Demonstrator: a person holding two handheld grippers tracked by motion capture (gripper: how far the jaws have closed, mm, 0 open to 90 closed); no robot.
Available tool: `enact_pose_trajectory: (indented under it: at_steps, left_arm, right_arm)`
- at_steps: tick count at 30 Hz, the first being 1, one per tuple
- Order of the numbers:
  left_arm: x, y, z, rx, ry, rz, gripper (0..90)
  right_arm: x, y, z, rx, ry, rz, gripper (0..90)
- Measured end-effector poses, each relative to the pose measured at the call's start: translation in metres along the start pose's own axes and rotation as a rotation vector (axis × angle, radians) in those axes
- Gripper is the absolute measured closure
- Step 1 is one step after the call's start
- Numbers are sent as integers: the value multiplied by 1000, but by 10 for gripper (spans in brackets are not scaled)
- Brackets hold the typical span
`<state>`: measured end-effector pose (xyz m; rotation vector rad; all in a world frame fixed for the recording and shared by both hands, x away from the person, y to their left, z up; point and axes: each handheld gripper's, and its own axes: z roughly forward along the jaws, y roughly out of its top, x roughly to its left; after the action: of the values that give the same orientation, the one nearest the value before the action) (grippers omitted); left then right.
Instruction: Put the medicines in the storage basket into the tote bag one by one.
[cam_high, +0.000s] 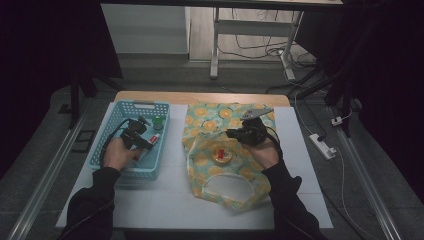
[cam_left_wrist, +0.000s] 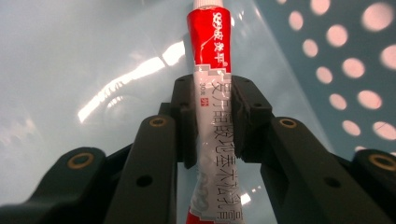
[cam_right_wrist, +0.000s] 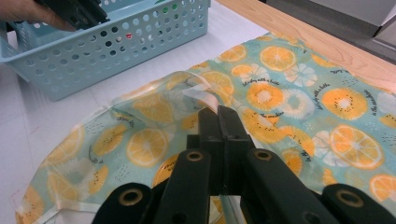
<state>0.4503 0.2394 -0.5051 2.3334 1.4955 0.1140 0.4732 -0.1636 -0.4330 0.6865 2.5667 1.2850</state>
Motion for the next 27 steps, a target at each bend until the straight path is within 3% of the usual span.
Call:
enact_pose_trajectory:
  at_steps: [5,19,21,27]
  left_arm:
    - [2,0,-11,-42,20,6,726]
    - [-6,1,-50,-147,-46,6,727]
    - [-8,2,-55,-151,-65,2,727]
    - [-20,3,-65,-160,-66,31,727]
  right_arm:
    - [0,1,-1,-7,-2,-4,900]
    - [2,3,-3,-17,-4,-10,900]
    - [2,3,-3,-20,-3,-11,900]
    - [3,4,-5,-23,-7,-12,900]
